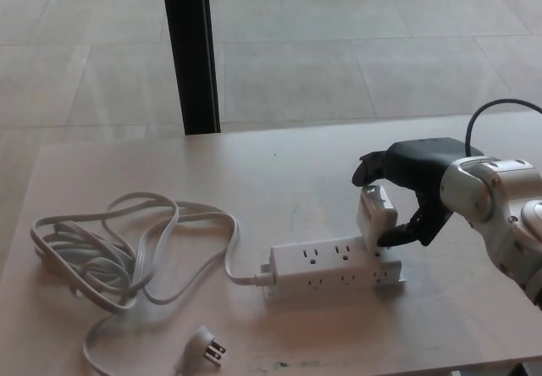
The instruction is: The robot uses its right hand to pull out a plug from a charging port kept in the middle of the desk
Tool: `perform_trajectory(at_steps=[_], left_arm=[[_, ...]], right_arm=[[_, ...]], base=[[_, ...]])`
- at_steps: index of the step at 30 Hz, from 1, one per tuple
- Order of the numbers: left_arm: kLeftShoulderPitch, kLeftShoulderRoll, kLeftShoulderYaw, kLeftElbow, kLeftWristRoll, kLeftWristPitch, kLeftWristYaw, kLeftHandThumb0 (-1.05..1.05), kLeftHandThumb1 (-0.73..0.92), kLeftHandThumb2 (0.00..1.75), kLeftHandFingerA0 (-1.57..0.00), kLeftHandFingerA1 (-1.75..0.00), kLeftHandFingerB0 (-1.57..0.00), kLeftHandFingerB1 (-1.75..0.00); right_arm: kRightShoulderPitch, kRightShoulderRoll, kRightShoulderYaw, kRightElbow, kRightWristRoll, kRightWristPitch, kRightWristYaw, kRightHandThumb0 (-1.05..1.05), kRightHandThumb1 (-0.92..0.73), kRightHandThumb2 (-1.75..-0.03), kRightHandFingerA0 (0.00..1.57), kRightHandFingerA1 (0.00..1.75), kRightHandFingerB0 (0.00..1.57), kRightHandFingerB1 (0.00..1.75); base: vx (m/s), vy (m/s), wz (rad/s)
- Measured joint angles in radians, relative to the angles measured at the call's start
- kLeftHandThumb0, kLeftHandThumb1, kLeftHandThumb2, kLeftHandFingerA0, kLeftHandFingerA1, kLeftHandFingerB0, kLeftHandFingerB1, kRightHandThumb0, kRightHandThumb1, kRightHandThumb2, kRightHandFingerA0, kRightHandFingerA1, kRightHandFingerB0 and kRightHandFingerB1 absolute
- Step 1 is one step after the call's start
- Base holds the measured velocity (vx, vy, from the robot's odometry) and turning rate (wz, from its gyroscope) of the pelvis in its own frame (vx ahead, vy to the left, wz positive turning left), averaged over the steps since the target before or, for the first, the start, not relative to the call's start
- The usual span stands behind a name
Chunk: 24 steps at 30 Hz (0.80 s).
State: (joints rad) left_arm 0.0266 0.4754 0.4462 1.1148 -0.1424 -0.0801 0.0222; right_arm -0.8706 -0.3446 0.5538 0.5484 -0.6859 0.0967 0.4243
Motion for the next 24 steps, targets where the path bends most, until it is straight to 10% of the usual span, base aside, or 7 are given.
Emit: perform_trajectory(at_steps=[2,9,12,17,20,23,24], left_arm=[[0.002,0.000,-0.001,0.000,0.000,-0.001,0.000,-0.71,0.51,0.68,-0.76,-0.50,-0.64,-0.46],[0.002,-0.002,0.001,-0.003,-0.001,-0.002,-0.001,-0.65,0.60,0.59,-0.80,-0.47,-0.70,-0.43],[0.002,-0.002,0.001,-0.005,-0.001,-0.002,-0.001,-0.65,0.59,0.59,-0.82,-0.47,-0.67,-0.41],[0.004,-0.003,0.002,-0.009,-0.002,-0.004,-0.001,-0.65,0.61,0.60,-0.78,-0.45,-0.66,-0.41],[0.003,-0.003,0.002,-0.007,-0.002,-0.004,-0.001,-0.69,0.50,0.88,-0.73,-0.59,-0.58,-0.54],[0.004,-0.003,0.002,-0.004,-0.002,-0.010,-0.001,-0.70,0.63,0.61,-0.80,-0.47,-0.64,-0.40],[0.005,-0.003,0.002,-0.002,-0.001,-0.014,-0.001,-0.70,0.51,0.90,-0.72,-0.59,-0.58,-0.54]], right_arm=[[0.000,-0.001,0.000,0.000,-0.003,0.000,-0.001,-0.87,-0.47,-0.88,0.84,1.39,0.32,0.44],[0.002,-0.024,0.003,-0.003,-0.024,0.000,-0.003,-0.78,-0.45,-0.89,0.88,1.35,0.26,0.46],[0.007,-0.044,0.011,-0.009,-0.040,0.005,-0.003,-0.67,-0.55,-0.57,0.80,1.39,0.37,0.35],[0.016,-0.054,0.018,-0.019,-0.058,0.018,0.003,-0.51,-0.57,-0.59,0.81,1.17,0.50,0.38],[0.025,-0.053,0.011,-0.031,-0.056,0.017,0.001,-0.34,-0.60,-0.58,0.84,1.43,0.70,0.45],[0.043,-0.045,-0.005,-0.032,-0.050,-0.002,-0.024,-0.36,-0.61,-0.58,0.83,1.53,0.74,0.49],[0.047,-0.040,-0.009,-0.031,-0.050,-0.009,-0.033,-0.39,-0.60,-0.58,0.85,1.52,0.72,0.47]], base=[[0.00,0.000,0.00],[0.00,0.000,0.00],[0.00,0.000,0.00],[0.00,0.000,0.00],[0.00,0.000,0.00],[0.00,0.000,0.00],[0.00,0.000,0.00]])
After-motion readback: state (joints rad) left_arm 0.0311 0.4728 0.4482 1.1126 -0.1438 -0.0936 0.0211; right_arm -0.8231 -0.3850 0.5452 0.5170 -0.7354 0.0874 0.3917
